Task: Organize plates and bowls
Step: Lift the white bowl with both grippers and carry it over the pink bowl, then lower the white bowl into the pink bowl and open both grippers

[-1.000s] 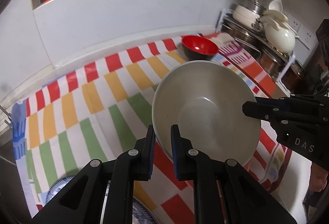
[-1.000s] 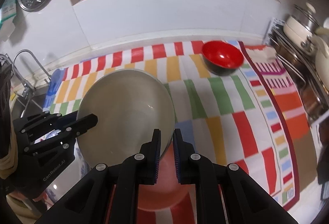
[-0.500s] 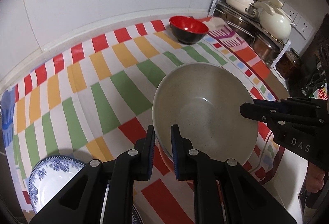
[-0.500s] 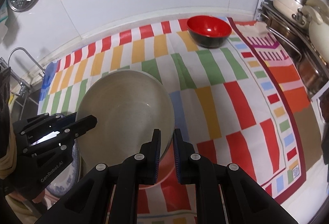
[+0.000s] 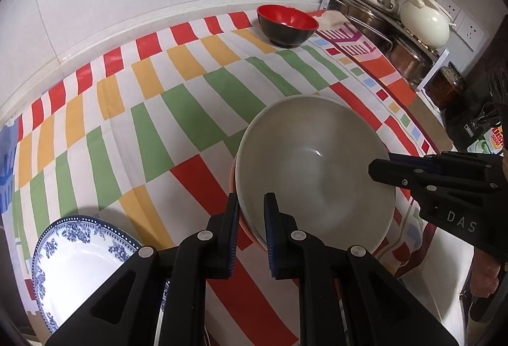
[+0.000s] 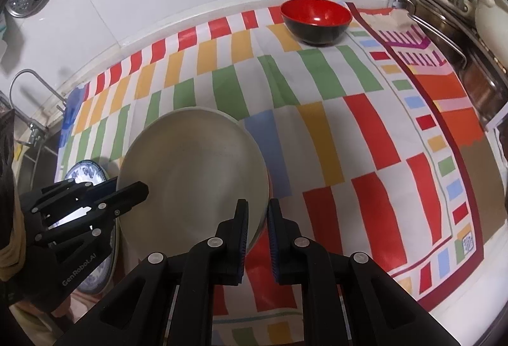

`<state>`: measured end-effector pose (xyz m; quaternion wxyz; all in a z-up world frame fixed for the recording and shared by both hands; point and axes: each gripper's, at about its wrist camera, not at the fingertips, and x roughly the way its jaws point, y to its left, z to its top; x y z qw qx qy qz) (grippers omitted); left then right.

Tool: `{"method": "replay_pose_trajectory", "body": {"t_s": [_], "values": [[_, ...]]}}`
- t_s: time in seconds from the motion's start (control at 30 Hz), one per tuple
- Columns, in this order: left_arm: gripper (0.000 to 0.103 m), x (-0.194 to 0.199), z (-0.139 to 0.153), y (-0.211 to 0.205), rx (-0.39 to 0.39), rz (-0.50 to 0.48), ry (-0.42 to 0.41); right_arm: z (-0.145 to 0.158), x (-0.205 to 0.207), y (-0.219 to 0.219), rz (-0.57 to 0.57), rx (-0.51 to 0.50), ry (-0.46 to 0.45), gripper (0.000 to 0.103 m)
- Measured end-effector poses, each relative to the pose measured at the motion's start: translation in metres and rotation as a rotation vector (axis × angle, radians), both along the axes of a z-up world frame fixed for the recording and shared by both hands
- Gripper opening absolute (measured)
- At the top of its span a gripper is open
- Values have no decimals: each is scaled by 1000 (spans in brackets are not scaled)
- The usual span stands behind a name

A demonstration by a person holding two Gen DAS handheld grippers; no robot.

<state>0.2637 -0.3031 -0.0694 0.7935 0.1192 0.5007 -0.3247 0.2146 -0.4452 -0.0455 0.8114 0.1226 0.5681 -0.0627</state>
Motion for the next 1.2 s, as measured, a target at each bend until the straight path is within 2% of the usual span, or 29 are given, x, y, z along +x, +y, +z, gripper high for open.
{"method": "replay_pose_trajectory", "body": {"t_s": [0.2, 0.33, 0.47, 0.73, 1.2], "values": [[24, -1, -2, -1, -1, 0, 10, -1, -1, 3, 17, 3, -5, 14], [42, -2, 0, 0, -13, 1, 2, -2, -2, 4, 31, -4, -7, 14], [52, -4, 6, 2, -10, 14, -40, -1, -4, 4, 36, -25, -17, 28], [56, -3, 16, 4, -17, 26, -84, 9, -6, 7, 38, -61, -71, 34], [59, 15, 51, -13, -46, 33, -193, 40, 7, -15, -12, -120, -229, 34]]}}
